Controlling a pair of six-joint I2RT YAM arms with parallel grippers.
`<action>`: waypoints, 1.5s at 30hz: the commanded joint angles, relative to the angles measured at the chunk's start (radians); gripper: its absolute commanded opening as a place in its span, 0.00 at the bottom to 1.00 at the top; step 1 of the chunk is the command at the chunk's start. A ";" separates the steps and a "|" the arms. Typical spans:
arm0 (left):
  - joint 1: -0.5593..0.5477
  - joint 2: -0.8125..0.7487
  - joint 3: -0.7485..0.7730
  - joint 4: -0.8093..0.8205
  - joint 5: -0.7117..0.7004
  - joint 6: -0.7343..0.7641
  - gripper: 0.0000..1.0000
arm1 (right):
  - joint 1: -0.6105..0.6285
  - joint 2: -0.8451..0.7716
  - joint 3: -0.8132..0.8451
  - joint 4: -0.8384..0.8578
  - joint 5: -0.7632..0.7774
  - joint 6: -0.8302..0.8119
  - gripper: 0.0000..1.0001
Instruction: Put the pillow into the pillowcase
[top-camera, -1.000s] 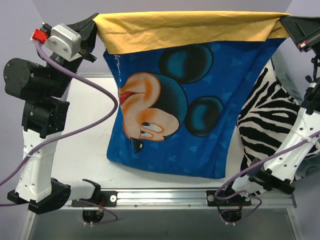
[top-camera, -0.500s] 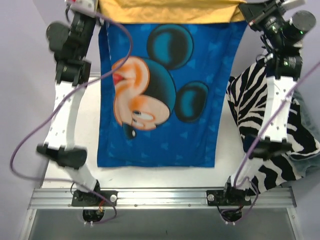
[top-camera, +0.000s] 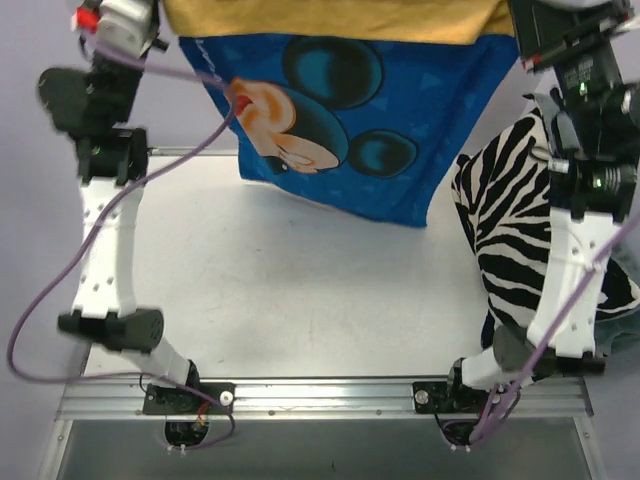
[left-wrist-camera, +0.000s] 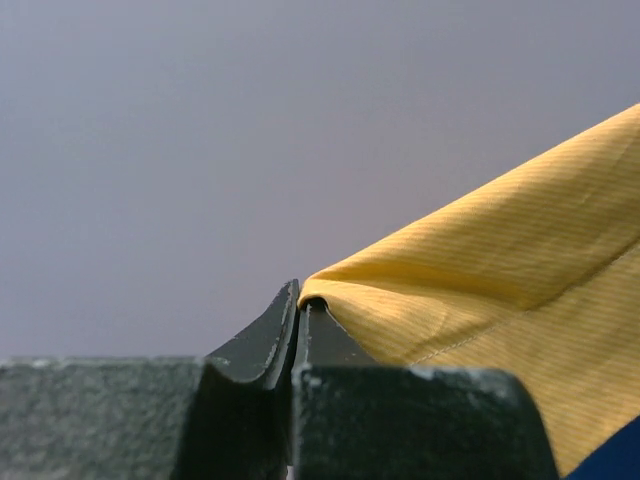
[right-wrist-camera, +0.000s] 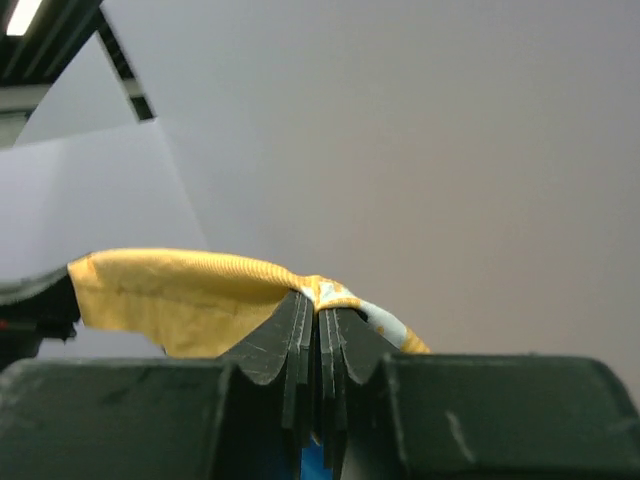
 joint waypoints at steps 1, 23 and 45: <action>0.169 -0.287 -0.294 0.324 -0.032 0.018 0.00 | -0.059 -0.209 -0.237 0.202 0.024 -0.054 0.00; -0.143 -1.170 -1.751 -1.441 0.520 1.469 0.00 | -0.057 -0.145 -1.173 -0.980 0.121 -1.106 0.00; -1.013 -0.938 -1.502 -1.361 0.458 0.933 0.97 | -0.042 -0.204 -1.159 -1.580 0.272 -1.858 0.80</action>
